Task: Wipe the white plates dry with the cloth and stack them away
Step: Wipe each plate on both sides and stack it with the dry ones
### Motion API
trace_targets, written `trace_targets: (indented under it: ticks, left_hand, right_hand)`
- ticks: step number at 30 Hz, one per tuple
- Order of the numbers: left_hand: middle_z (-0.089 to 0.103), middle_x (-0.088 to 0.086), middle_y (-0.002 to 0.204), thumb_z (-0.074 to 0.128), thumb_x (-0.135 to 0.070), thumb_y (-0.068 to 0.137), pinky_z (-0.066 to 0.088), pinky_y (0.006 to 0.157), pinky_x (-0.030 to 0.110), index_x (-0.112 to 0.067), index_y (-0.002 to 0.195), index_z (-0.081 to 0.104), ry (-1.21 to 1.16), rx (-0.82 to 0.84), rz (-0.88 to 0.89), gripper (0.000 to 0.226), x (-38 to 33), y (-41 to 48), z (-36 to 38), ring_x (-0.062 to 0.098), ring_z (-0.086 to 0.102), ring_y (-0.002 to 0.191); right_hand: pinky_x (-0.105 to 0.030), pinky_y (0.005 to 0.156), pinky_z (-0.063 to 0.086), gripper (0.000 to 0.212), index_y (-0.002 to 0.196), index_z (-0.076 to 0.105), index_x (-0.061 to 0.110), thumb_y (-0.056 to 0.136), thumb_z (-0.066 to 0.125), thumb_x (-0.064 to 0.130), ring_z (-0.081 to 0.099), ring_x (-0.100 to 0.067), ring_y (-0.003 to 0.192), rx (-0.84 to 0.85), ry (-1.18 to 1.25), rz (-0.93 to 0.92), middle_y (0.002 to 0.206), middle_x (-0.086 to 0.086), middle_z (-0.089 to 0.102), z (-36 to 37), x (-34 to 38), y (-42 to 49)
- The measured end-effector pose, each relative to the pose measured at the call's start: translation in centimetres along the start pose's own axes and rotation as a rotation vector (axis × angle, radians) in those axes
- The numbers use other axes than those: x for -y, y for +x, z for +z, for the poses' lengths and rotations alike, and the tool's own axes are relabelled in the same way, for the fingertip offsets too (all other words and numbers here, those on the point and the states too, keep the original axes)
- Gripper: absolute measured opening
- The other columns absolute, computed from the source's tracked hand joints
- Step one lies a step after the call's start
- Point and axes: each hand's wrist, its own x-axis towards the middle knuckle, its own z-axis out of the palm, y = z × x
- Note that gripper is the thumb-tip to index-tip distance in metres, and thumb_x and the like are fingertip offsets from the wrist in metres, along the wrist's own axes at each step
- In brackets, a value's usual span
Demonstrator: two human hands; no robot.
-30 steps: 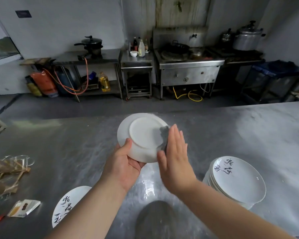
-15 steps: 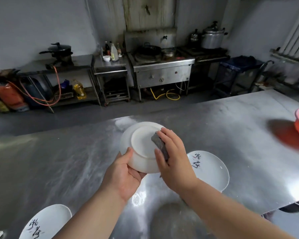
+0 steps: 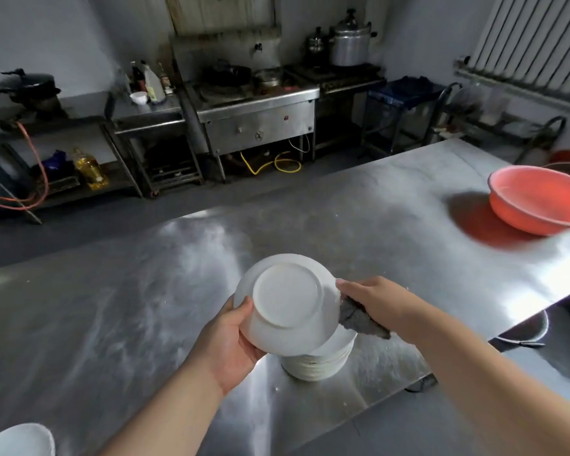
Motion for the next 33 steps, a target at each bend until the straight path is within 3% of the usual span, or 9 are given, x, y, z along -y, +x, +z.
trace_targets:
  ticks: [7,11,14,17,20,23,25,28,33]
  left_hand:
    - [0.077,0.001,0.095,0.064,-0.025,0.102,0.053,0.071,0.031,-0.018,0.114,0.073,0.458,-0.157,-0.079,0.016,1.6,3.4,2.8,0.016,0.068,0.079]
    - [0.064,-0.013,0.08,0.064,-0.037,0.103,0.036,0.067,0.027,-0.024,0.113,0.07,0.789,-0.205,0.0,0.018,1.7,5.0,3.0,0.008,0.047,0.064]
    - [0.038,-0.005,0.066,0.062,-0.036,0.104,0.024,0.05,0.026,-0.012,0.1,0.063,0.697,-0.132,0.057,0.024,0.4,6.2,2.4,0.014,0.027,0.055]
    - [0.047,0.003,0.069,0.046,-0.045,0.108,0.036,0.057,0.028,-0.009,0.094,0.065,0.39,-0.081,0.048,0.043,-0.6,6.5,2.8,0.015,0.05,0.061]
    - [0.058,0.005,0.068,0.043,-0.05,0.109,0.043,0.058,0.029,-0.007,0.087,0.071,0.343,-0.118,0.055,0.056,-0.2,7.3,2.6,0.018,0.06,0.062]
    - [0.066,0.01,0.088,0.059,-0.011,0.104,0.05,0.056,0.025,-0.008,0.103,0.071,0.541,-0.202,0.108,0.012,0.7,8.1,2.2,0.016,0.062,0.066]
    - [0.071,0.009,0.104,0.057,0.006,0.098,0.054,0.065,0.028,-0.016,0.116,0.066,0.67,-0.214,0.134,0.03,1.2,8.5,1.7,0.02,0.066,0.08]
    - [0.075,0.006,0.106,0.064,0.001,0.092,0.059,0.078,0.037,-0.027,0.124,0.061,0.848,-0.261,0.168,0.043,1.7,9.4,0.9,0.022,0.071,0.09]
    - [0.077,-0.01,0.084,0.071,-0.02,0.083,0.059,0.073,0.034,-0.025,0.092,0.071,1.16,-0.413,0.246,0.01,2.6,10.5,0.4,0.016,0.073,0.081]
  right_hand:
    - [-0.028,0.058,0.044,0.025,0.09,0.081,0.017,0.097,0.07,0.039,0.053,-0.02,0.06,0.042,0.28,0.222,0.078,-0.006,0.07,-2.8,-4.4,3.0]
    - [-0.028,0.062,0.052,0.038,0.109,0.077,0.012,0.1,0.065,0.047,0.066,-0.018,0.064,0.058,0.405,0.24,0.089,-0.005,0.077,-3.3,-5.1,4.6]
    - [-0.032,0.069,0.057,0.058,0.104,0.077,0.009,0.099,0.056,0.064,0.075,-0.018,0.075,0.058,0.533,0.216,0.097,-0.007,0.08,-3.9,-5.0,5.6]
    - [-0.047,0.096,0.06,0.061,0.107,0.078,0.007,0.095,0.062,0.064,0.078,-0.026,0.097,0.051,0.644,0.181,0.106,-0.012,0.08,-4.4,-5.4,6.7]
    - [-0.053,0.107,0.053,0.038,0.101,0.074,0.005,0.097,0.071,0.043,0.076,-0.029,0.093,0.068,0.662,0.124,0.105,-0.013,0.077,-4.0,-5.6,7.2]
    - [-0.048,0.094,0.055,0.013,0.101,0.066,0.011,0.093,0.075,0.016,0.069,-0.032,0.084,0.09,0.675,0.058,0.099,-0.02,0.069,-3.4,-6.0,7.5]
    - [-0.035,0.07,0.057,0.025,0.111,0.065,0.012,0.089,0.077,0.012,0.072,-0.03,0.077,0.032,0.53,0.048,0.095,-0.017,0.077,-3.1,-6.1,7.5]
    - [-0.02,0.043,0.047,0.017,0.107,0.072,0.003,0.091,0.071,0.008,0.068,-0.016,0.052,-0.062,0.191,0.056,0.075,-0.013,0.076,-2.8,-5.8,7.1]
    - [-0.029,0.052,0.059,0.014,0.106,0.068,0.009,0.093,0.064,0.006,0.073,-0.023,0.056,-0.068,0.052,0.084,0.083,-0.017,0.076,-1.2,-6.3,7.7]
